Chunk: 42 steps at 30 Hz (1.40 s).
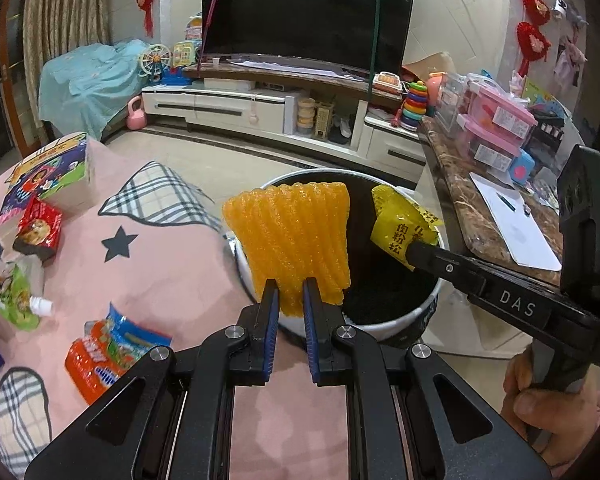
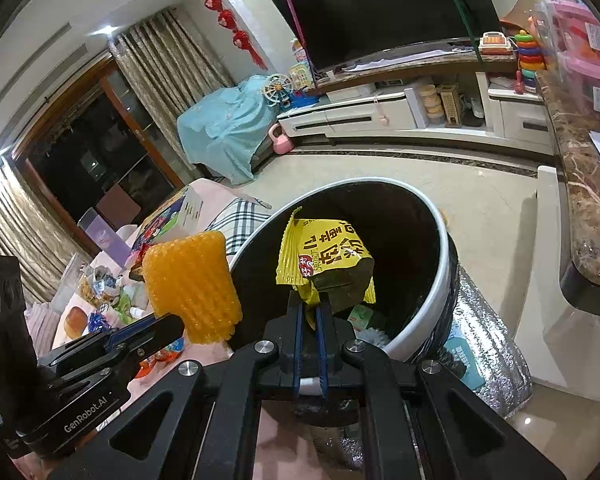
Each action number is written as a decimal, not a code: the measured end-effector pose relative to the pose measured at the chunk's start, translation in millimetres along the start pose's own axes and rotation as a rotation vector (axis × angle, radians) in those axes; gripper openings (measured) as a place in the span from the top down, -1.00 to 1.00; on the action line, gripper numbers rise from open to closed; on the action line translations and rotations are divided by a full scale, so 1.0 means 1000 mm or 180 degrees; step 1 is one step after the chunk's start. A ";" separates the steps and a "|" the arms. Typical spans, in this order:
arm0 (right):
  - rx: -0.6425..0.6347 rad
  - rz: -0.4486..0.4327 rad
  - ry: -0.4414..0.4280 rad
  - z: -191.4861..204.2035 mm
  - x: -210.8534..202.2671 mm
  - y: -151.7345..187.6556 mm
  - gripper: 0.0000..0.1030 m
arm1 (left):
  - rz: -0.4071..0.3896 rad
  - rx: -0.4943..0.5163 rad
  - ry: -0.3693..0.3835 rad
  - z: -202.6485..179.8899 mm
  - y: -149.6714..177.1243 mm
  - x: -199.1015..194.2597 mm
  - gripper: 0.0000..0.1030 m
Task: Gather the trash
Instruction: 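Carry the yellow foam net and yellow chip bag over the trash bin, then open both tools to drop the foam net and chip bag into the bin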
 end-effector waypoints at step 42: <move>0.0005 -0.0046 -0.0054 0.030 -0.009 0.006 -0.86 | -0.0067 -0.0487 -0.0260 0.060 0.038 -0.033 -0.33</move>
Point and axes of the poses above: each gripper's, at about its wrist camera, not at the fingertips, and x roughly the way its jaws point, z to its left, y to its underside, the point moved 5 cm from there along x, roughly the way its jaws point, and after that the axes turned 8 degrees about -x, right-handed, at the moved point
